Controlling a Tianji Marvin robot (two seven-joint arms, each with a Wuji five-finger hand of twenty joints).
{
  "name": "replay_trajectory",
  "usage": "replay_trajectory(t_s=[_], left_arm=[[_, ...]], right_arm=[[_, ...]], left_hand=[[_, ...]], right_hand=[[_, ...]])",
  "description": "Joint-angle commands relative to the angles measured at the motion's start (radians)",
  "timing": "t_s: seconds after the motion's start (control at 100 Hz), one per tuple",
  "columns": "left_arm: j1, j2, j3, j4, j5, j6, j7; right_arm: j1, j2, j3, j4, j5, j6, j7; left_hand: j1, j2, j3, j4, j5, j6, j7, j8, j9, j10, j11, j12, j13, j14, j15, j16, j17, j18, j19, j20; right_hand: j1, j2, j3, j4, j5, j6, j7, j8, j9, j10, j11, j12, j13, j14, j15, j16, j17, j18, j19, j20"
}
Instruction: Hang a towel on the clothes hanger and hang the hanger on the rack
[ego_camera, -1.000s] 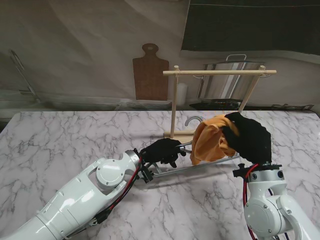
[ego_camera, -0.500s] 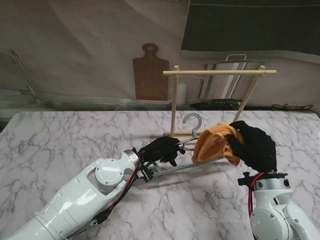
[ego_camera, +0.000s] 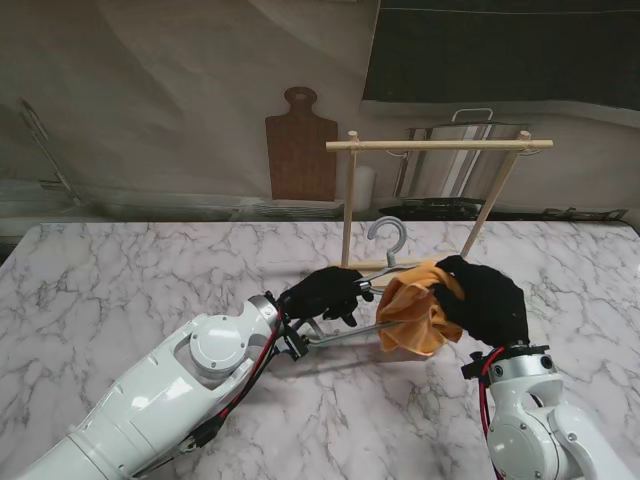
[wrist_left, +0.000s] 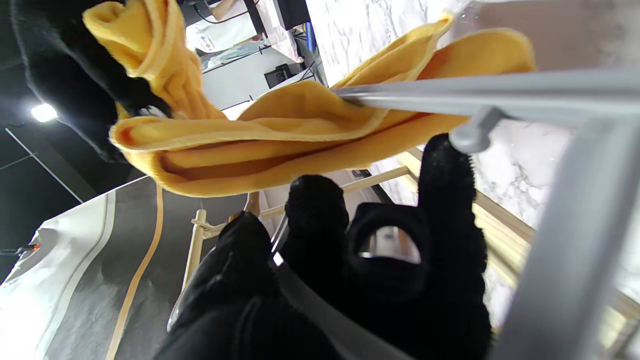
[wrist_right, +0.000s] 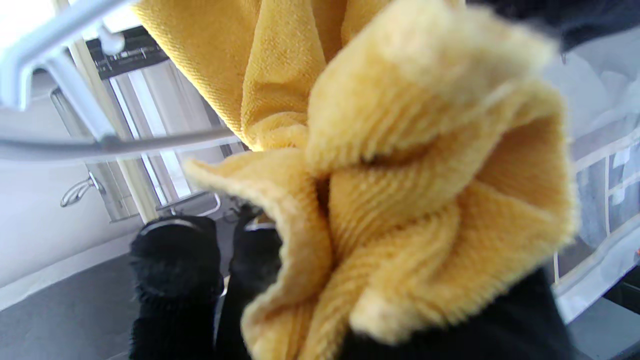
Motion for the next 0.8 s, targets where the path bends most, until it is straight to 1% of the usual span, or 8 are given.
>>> replay_trajectory(t_s=[0.0, 0.18, 0.32, 0.44, 0.56, 0.63, 0.71, 0.79], left_arm=[[0.000, -0.001, 0.001, -0.017, 0.006, -0.006, -0.009], [0.004, 0.000, -0.002, -0.026, 0.012, -0.010, -0.002], [0.001, 0.001, -0.006, -0.032, 0.027, -0.008, 0.004], [0.000, -0.003, -0.011, -0.040, 0.026, 0.000, 0.016], [-0.002, -0.003, -0.013, -0.054, 0.037, 0.004, 0.028], [-0.004, -0.004, -0.015, -0.062, 0.044, 0.008, 0.032], [-0.003, -0.006, -0.019, -0.074, 0.041, 0.016, 0.041], [0.001, -0.009, -0.021, -0.088, 0.037, 0.019, 0.053]], right_arm=[[0.009, 0.002, -0.013, 0.012, -0.003, 0.019, 0.023], [0.023, 0.011, -0.042, 0.017, -0.029, 0.060, 0.064], [0.022, 0.013, -0.054, 0.014, -0.023, 0.062, 0.082], [0.017, 0.018, -0.064, 0.008, -0.049, 0.061, 0.093], [0.013, 0.021, -0.072, 0.003, -0.057, 0.066, 0.109], [0.008, 0.025, -0.076, 0.001, -0.086, 0.066, 0.110], [0.006, 0.028, -0.085, 0.003, -0.108, 0.068, 0.112], [0.012, 0.030, -0.098, 0.013, -0.121, 0.078, 0.116]], left_hand=[[0.071, 0.037, 0.019, 0.041, 0.024, -0.018, 0.001, 0.011, 0.027, -0.041, 0.027, 0.011, 0.026, 0.096, 0.042, 0.007, 0.045, -0.061, 1.916, -0.012], [0.072, 0.036, 0.020, 0.042, 0.025, -0.015, 0.000, 0.010, 0.027, -0.039, 0.028, 0.011, 0.027, 0.095, 0.042, 0.006, 0.045, -0.061, 1.916, -0.012], [0.072, 0.036, 0.019, 0.042, 0.026, -0.014, 0.000, 0.011, 0.029, -0.040, 0.029, 0.010, 0.029, 0.094, 0.042, 0.005, 0.045, -0.064, 1.917, -0.011], [0.074, 0.037, 0.020, 0.043, 0.026, -0.013, -0.001, 0.011, 0.029, -0.039, 0.029, 0.010, 0.030, 0.094, 0.042, 0.005, 0.045, -0.065, 1.918, -0.011], [0.073, 0.036, 0.020, 0.043, 0.026, -0.012, -0.001, 0.011, 0.029, -0.039, 0.030, 0.010, 0.030, 0.093, 0.043, 0.004, 0.045, -0.065, 1.919, -0.010], [0.073, 0.036, 0.020, 0.043, 0.026, -0.013, -0.001, 0.011, 0.030, -0.040, 0.031, 0.009, 0.031, 0.093, 0.043, 0.004, 0.045, -0.065, 1.919, -0.010], [0.073, 0.036, 0.020, 0.043, 0.026, -0.011, -0.002, 0.011, 0.030, -0.039, 0.031, 0.009, 0.032, 0.092, 0.043, 0.003, 0.045, -0.066, 1.919, -0.010], [0.074, 0.037, 0.021, 0.044, 0.027, -0.012, -0.001, 0.011, 0.031, -0.040, 0.032, 0.009, 0.035, 0.091, 0.044, 0.003, 0.046, -0.067, 1.920, -0.009]], right_hand=[[0.087, 0.090, 0.062, 0.046, 0.052, -0.119, 0.091, 0.058, 0.059, -0.080, 0.112, 0.027, 0.028, -0.034, 0.033, 0.004, 0.003, 0.021, 0.035, 0.006], [0.091, 0.082, 0.065, 0.046, 0.054, -0.105, 0.091, 0.050, 0.066, -0.075, 0.108, 0.023, 0.028, -0.037, 0.046, 0.009, 0.014, 0.027, 0.038, 0.005], [0.094, 0.078, 0.067, 0.047, 0.054, -0.095, 0.091, 0.045, 0.068, -0.071, 0.104, 0.020, 0.027, -0.034, 0.050, 0.010, 0.018, 0.031, 0.039, 0.004], [0.093, 0.079, 0.066, 0.046, 0.052, -0.094, 0.090, 0.039, 0.069, -0.072, 0.101, 0.017, 0.027, -0.034, 0.051, 0.010, 0.018, 0.032, 0.039, 0.003], [0.094, 0.077, 0.065, 0.046, 0.049, -0.087, 0.087, 0.033, 0.067, -0.070, 0.096, 0.013, 0.026, -0.032, 0.046, 0.007, 0.018, 0.032, 0.039, 0.003], [0.093, 0.079, 0.061, 0.046, 0.045, -0.087, 0.084, 0.027, 0.065, -0.070, 0.088, 0.008, 0.025, -0.030, 0.040, 0.005, 0.017, 0.032, 0.039, 0.002], [0.097, 0.078, 0.053, 0.047, 0.041, -0.082, 0.081, 0.010, 0.064, -0.066, 0.068, -0.010, 0.026, -0.025, 0.022, -0.003, 0.016, 0.029, 0.037, 0.000], [0.103, 0.075, 0.041, 0.049, 0.033, -0.068, 0.077, -0.023, 0.075, -0.060, 0.036, -0.049, 0.027, -0.025, 0.011, -0.005, 0.035, 0.026, 0.028, -0.010]])
